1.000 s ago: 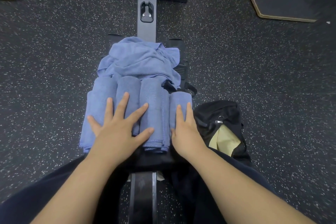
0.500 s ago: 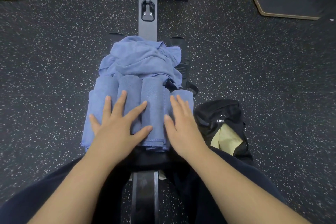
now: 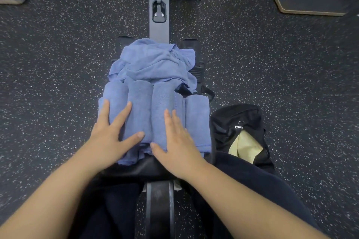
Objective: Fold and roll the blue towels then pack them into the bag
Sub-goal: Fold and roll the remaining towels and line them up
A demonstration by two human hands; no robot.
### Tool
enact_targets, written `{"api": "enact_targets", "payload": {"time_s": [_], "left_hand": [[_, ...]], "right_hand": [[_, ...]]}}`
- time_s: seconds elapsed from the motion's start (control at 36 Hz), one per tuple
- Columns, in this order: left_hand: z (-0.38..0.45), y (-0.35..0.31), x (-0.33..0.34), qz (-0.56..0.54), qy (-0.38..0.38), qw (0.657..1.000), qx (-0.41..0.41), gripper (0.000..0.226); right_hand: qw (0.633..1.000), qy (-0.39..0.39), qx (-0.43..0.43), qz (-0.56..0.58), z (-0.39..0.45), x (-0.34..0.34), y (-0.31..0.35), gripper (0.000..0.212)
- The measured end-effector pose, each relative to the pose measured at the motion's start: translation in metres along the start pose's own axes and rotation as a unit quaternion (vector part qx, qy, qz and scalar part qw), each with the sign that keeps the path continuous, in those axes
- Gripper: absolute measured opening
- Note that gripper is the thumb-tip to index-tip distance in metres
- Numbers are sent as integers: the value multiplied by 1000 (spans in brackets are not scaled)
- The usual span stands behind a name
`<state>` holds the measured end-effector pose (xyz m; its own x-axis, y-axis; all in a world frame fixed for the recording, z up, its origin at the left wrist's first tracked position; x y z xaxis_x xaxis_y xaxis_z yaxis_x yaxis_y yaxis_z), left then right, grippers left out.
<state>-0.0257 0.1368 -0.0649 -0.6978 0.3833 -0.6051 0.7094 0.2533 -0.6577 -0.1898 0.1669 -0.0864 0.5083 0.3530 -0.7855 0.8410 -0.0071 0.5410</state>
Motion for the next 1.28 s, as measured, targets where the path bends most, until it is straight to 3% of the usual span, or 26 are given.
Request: {"api": "enact_targets", "payload": {"time_s": [0.19, 0.33, 0.44, 0.56, 0.72, 1.0, 1.28], "left_hand": [[1, 4, 0, -16, -14, 1000, 13, 79], [-2, -2, 4, 121, -61, 990, 33, 74], [-5, -21, 12, 182, -67, 973, 126, 74], [-8, -27, 25, 189, -39, 970, 147, 74], [-9, -27, 32, 225, -8, 966, 129, 76], [-8, -26, 32, 228, -6, 966, 123, 78], [-7, -27, 32, 227, -2, 967, 120, 79]], "right_hand": [[1000, -4, 18, 25, -4, -3, 0, 95], [1000, 13, 19, 8, -6, -7, -2, 90], [999, 3, 34, 10, -9, -22, -13, 69], [993, -81, 83, -27, -7, -51, -47, 47], [991, 18, 125, -44, -11, -31, -72, 66], [984, -17, 172, 51, -4, -36, -83, 69], [987, -20, 159, 17, -1, -30, -78, 78]]}}
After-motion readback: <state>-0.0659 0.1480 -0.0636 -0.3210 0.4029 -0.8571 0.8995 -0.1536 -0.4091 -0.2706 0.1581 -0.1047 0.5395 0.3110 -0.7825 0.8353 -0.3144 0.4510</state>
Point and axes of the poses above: each hand's wrist, its own z-axis towards the middle knuckle, its own x-axis out of the palm, y = z × x, the point moved 5 cm from there along z, towards the middle knuckle, and after that the axes turned 7 degrees about -z, right-handed, at the moved point
